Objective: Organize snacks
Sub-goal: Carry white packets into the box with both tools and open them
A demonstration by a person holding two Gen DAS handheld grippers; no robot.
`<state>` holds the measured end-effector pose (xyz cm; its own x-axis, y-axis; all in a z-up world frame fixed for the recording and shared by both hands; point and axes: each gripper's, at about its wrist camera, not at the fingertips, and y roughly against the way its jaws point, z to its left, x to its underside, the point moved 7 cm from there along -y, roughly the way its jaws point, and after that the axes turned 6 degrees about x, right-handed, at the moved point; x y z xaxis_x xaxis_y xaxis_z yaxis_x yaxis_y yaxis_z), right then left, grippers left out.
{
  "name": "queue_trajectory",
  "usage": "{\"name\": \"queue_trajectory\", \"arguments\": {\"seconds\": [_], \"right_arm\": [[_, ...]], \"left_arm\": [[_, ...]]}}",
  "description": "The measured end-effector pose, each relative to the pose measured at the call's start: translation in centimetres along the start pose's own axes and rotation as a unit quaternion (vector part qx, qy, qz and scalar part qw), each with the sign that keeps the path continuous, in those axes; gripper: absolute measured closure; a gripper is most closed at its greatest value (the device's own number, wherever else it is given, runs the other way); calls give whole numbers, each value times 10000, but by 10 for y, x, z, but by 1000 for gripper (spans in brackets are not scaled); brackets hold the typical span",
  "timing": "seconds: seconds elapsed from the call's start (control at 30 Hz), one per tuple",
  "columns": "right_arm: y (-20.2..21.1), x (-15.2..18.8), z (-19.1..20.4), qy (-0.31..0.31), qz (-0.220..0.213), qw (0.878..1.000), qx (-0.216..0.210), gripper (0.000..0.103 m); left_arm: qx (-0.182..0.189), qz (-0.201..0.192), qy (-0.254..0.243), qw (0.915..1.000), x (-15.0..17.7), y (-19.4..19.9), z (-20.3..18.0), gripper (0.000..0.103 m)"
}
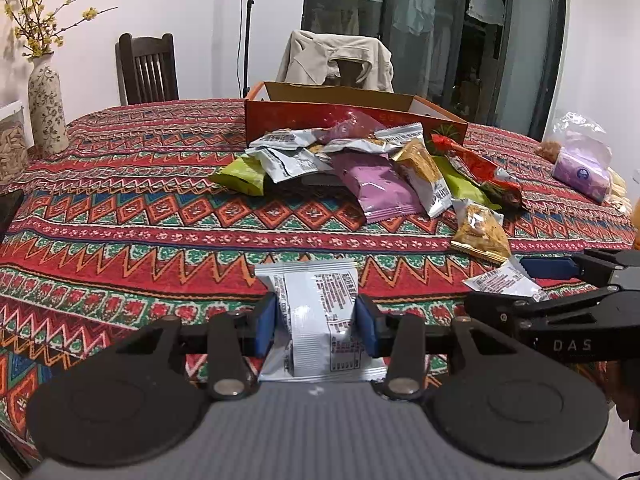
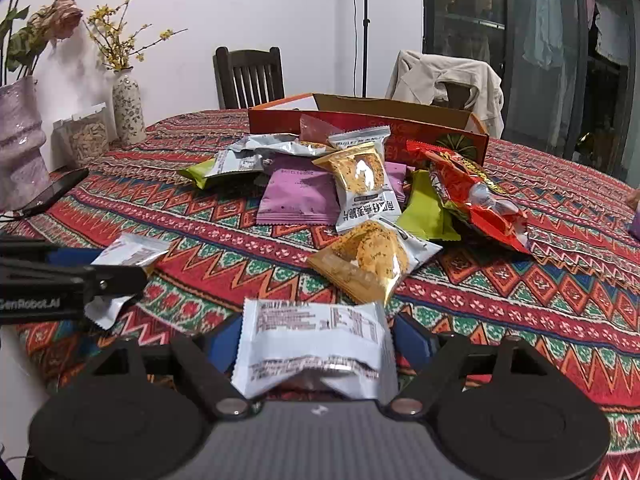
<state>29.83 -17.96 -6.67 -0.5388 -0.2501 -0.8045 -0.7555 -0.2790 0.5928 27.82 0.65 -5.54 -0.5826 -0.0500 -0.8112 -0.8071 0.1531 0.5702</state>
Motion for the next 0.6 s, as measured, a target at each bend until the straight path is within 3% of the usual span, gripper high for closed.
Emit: {"name": "queue_trajectory", "arguments": {"seconds": [0.13, 0.2, 0.27, 0.43, 0.6], "right_arm": [[2, 0, 5, 63, -44, 9999, -66, 36], [8, 4, 9, 59, -101, 9999, -104, 52], [13, 7, 11, 56, -129, 9998, -115, 61], [22, 11, 7, -116, -128, 9999, 3, 64], [38, -9, -1, -135, -406, 9991, 27, 64]], "left_arm": [[52, -36, 9, 10000, -1, 1, -1, 60], [106, -57, -22, 9999, -1, 0, -4, 60], [161, -61, -67, 9998, -1, 0, -7, 60], [270, -135, -93, 9995, -7, 2, -11, 60], [453, -345, -47, 9984, -35, 7, -5, 60]]}}
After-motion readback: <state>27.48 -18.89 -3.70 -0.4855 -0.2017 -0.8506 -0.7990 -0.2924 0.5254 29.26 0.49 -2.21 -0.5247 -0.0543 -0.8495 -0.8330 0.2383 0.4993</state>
